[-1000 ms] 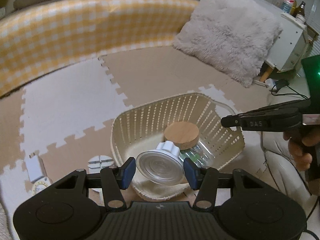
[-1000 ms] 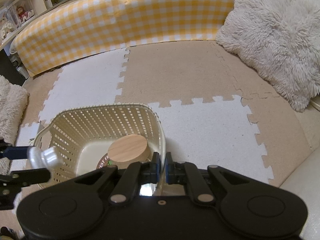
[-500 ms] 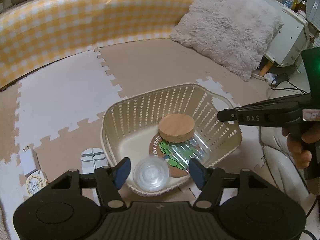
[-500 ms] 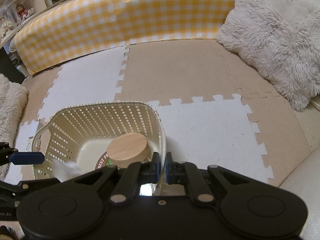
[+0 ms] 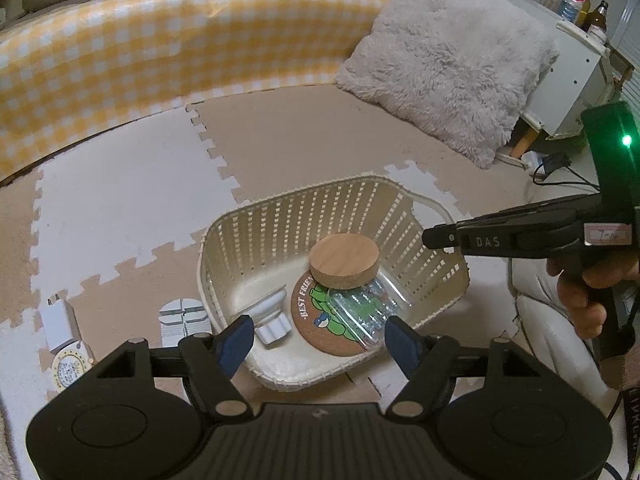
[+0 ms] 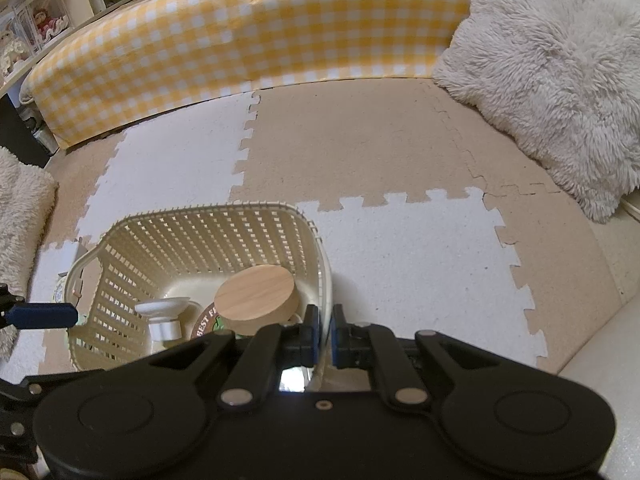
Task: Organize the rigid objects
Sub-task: 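Carry the clear cup over the basket with the left tool and release it, then move the left tool to the white tape-measure disc and grasp it, then carry the tape-measure disc with the left tool and drop it into the basket, then move the open left tool toward the white plug on the mat, then grasp the white USB plug with the left tool and lift it, then carry the plug over the basket and open the left tool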
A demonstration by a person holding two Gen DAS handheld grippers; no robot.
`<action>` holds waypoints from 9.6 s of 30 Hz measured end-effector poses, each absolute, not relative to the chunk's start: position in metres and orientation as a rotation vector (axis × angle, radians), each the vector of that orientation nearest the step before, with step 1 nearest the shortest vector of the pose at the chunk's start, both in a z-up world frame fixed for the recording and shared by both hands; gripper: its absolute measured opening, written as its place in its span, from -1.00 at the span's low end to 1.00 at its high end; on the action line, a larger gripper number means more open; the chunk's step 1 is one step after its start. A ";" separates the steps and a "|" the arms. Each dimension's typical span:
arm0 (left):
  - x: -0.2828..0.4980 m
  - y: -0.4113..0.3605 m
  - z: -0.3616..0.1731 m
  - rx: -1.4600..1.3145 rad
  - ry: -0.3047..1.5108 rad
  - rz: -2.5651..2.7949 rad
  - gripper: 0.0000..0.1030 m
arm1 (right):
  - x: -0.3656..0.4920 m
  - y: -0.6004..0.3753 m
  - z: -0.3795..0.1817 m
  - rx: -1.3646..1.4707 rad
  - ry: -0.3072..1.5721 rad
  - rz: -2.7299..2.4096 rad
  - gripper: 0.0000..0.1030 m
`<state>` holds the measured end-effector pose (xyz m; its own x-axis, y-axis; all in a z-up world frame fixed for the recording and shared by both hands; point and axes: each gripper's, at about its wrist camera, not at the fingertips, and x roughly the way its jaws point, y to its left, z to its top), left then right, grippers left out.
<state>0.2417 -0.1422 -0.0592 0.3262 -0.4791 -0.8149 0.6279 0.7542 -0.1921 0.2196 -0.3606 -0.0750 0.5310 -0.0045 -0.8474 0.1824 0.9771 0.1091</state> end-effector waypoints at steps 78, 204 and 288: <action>0.333 -0.006 -0.137 0.008 1.081 -0.155 0.08 | 0.218 -0.360 -0.074 0.194 1.010 -0.113 -0.88; 0.351 0.006 -0.112 -0.172 0.957 -0.129 0.51 | 0.219 -0.359 -0.074 0.188 1.012 -0.115 -0.87; 0.242 -0.155 -0.088 -0.232 1.109 -0.459 -0.22 | 0.219 -0.360 -0.074 0.183 1.014 -0.111 -0.87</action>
<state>0.2419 -0.1553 -0.0877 0.3654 -0.4665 -0.8055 0.2395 0.8833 -0.4029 0.2187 -0.3597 -0.0741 0.5245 -0.0075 -0.8514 0.1766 0.9792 0.1002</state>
